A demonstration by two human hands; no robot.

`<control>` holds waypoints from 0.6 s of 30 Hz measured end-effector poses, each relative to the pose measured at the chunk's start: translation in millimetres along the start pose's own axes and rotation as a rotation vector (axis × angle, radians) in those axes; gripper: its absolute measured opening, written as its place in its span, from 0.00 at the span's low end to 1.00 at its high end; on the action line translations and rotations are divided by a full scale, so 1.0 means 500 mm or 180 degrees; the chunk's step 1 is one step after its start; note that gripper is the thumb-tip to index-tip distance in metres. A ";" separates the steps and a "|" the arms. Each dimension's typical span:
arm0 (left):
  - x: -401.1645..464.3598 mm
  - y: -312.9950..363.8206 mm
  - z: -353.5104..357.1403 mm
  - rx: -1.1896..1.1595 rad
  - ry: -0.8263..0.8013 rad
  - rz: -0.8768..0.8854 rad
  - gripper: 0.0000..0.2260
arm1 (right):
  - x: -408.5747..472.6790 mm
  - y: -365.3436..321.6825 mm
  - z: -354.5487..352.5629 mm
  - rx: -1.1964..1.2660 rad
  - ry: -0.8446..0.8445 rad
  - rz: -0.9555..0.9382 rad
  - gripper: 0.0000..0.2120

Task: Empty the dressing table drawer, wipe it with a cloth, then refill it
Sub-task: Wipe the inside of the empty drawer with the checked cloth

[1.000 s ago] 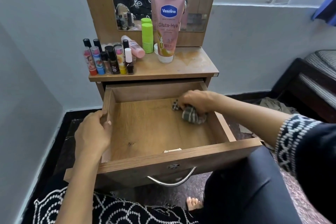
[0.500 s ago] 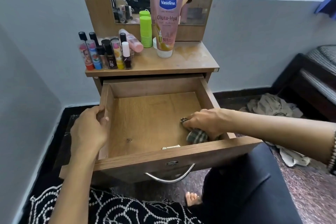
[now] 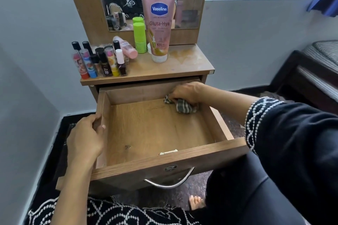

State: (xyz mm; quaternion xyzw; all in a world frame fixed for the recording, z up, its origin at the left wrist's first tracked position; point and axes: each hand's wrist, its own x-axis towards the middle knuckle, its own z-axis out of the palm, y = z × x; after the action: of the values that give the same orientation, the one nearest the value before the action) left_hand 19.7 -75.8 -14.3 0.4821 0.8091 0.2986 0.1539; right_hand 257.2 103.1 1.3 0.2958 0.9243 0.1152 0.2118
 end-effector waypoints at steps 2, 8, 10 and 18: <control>-0.001 -0.001 0.000 0.0015 -0.0020 0.0011 0.17 | -0.019 -0.008 0.005 0.0314 -0.0085 0.0201 0.16; -0.002 -0.001 -0.001 0.0000 -0.0006 0.0073 0.17 | -0.134 -0.102 -0.022 0.0867 -0.0897 0.0284 0.22; -0.002 0.000 -0.002 -0.0011 0.0007 0.0099 0.17 | -0.161 -0.124 -0.014 0.0914 -0.1029 0.0255 0.20; -0.003 0.004 -0.002 0.0055 0.0021 0.0062 0.17 | -0.155 -0.156 0.005 0.1568 -0.1020 0.1157 0.25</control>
State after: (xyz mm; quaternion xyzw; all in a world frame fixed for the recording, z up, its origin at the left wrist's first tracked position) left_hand 21.3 -76.9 -12.4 0.4903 0.8074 0.2947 0.1441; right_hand 276.6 -5.1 -2.2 0.5122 0.8116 -0.1235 0.2526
